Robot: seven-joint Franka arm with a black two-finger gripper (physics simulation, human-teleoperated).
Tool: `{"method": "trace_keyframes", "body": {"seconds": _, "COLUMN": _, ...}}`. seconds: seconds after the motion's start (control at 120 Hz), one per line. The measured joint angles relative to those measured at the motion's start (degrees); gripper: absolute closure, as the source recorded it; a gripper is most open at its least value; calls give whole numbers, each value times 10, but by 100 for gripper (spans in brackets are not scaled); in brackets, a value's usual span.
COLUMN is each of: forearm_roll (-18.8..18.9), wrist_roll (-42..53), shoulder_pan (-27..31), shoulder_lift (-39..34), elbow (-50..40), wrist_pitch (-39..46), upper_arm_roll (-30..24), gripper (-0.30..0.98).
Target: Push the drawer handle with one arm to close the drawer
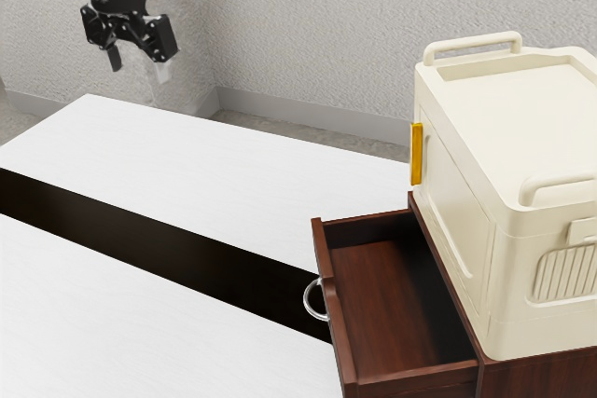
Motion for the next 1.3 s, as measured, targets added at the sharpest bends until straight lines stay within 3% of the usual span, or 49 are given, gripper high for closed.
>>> {"method": "trace_keyframes", "body": {"seconds": 0.142, "forearm_roll": 2, "wrist_roll": -7, "shoulder_pan": 13, "shoulder_lift": 1, "elbow": 5, "wrist_pitch": -19, "upper_arm_roll": 3, "gripper": 0}}
{"method": "trace_keyframes", "body": {"seconds": 0.225, "forearm_roll": 0, "wrist_roll": -10, "shoulder_pan": 30, "shoulder_lift": 1, "elbow": 139, "wrist_pitch": -57, "upper_arm_roll": -9, "gripper": 0}}
{"method": "trace_keyframes", "body": {"seconds": 0.3, "forearm_roll": -2, "wrist_roll": -12, "shoulder_pan": 31, "shoulder_lift": 0, "elbow": 182, "wrist_pitch": -85, "upper_arm_roll": -22, "gripper": 0}}
{"method": "trace_keyframes", "body": {"seconds": 0.533, "forearm_roll": -3, "wrist_roll": -19, "shoulder_pan": -15, "shoulder_lift": 0, "elbow": 197, "wrist_pitch": -125, "upper_arm_roll": -39, "gripper": 0}}
{"method": "trace_keyframes", "body": {"seconds": 0.683, "forearm_roll": -4, "wrist_roll": -22, "shoulder_pan": -3, "shoulder_lift": -10, "elbow": 195, "wrist_pitch": -141, "upper_arm_roll": -45, "gripper": 0}}
{"method": "trace_keyframes", "body": {"seconds": 0.733, "forearm_roll": -4, "wrist_roll": -22, "shoulder_pan": 23, "shoulder_lift": -67, "elbow": 109, "wrist_pitch": -131, "upper_arm_roll": -71, "gripper": 0}}
{"method": "trace_keyframes", "body": {"seconds": 0.833, "forearm_roll": -21, "wrist_roll": -24, "shoulder_pan": 14, "shoulder_lift": -204, "elbow": -182, "wrist_pitch": -64, "upper_arm_roll": -90, "gripper": 0}}
{"method": "trace_keyframes", "body": {"seconds": 0.958, "forearm_roll": -36, "wrist_roll": -21, "shoulder_pan": 0, "shoulder_lift": -280, "elbow": -406, "wrist_pitch": 55, "upper_arm_roll": -109, "gripper": 0}}
{"method": "trace_keyframes", "body": {"seconds": 1.108, "forearm_roll": -43, "wrist_roll": 5, "shoulder_pan": -23, "shoulder_lift": -307, "elbow": -520, "wrist_pitch": 176, "upper_arm_roll": -118, "gripper": 0}}
{"method": "trace_keyframes", "body": {"seconds": 1.3, "forearm_roll": -46, "wrist_roll": 55, "shoulder_pan": -36, "shoulder_lift": -324, "elbow": -573, "wrist_pitch": 259, "upper_arm_roll": -177, "gripper": 0}}
